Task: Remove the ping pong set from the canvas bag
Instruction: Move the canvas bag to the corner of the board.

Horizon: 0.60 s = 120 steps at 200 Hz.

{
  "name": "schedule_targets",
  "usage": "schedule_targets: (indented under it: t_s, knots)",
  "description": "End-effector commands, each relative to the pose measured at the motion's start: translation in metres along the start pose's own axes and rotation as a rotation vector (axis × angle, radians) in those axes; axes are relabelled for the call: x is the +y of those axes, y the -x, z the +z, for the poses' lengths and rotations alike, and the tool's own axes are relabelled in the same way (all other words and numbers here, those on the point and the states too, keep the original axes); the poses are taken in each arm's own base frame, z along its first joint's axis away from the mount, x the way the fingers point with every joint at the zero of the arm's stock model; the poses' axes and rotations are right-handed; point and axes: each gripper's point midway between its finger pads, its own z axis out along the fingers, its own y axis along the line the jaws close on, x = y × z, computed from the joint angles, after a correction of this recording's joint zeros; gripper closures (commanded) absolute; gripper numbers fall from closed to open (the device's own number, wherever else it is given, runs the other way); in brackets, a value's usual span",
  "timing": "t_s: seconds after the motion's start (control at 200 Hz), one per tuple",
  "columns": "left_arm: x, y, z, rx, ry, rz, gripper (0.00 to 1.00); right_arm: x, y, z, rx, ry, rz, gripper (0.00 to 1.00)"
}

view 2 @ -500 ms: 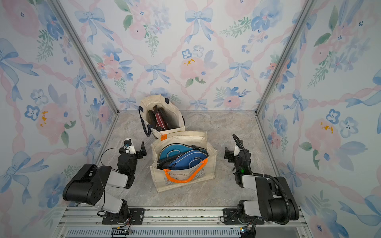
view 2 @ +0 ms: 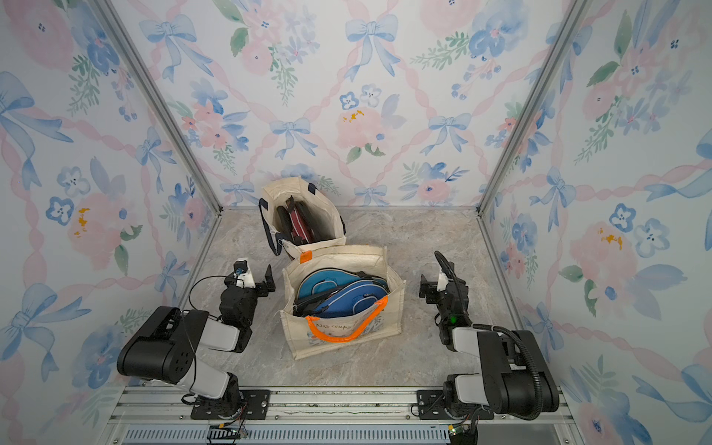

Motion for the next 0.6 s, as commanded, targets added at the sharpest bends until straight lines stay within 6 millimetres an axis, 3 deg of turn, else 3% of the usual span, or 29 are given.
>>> schedule_targets:
  t_s: [0.0,0.595]
  knots:
    - [-0.001,0.0012,-0.0008,-0.011,-0.018,0.007,0.02,-0.001,-0.0027,0.0031,0.001,0.002,0.009,0.03]
    - [0.0023,0.0002,0.0005,-0.008,-0.036,-0.021,0.02,-0.001,-0.0026,0.0031,0.001,0.002,0.01,0.03]
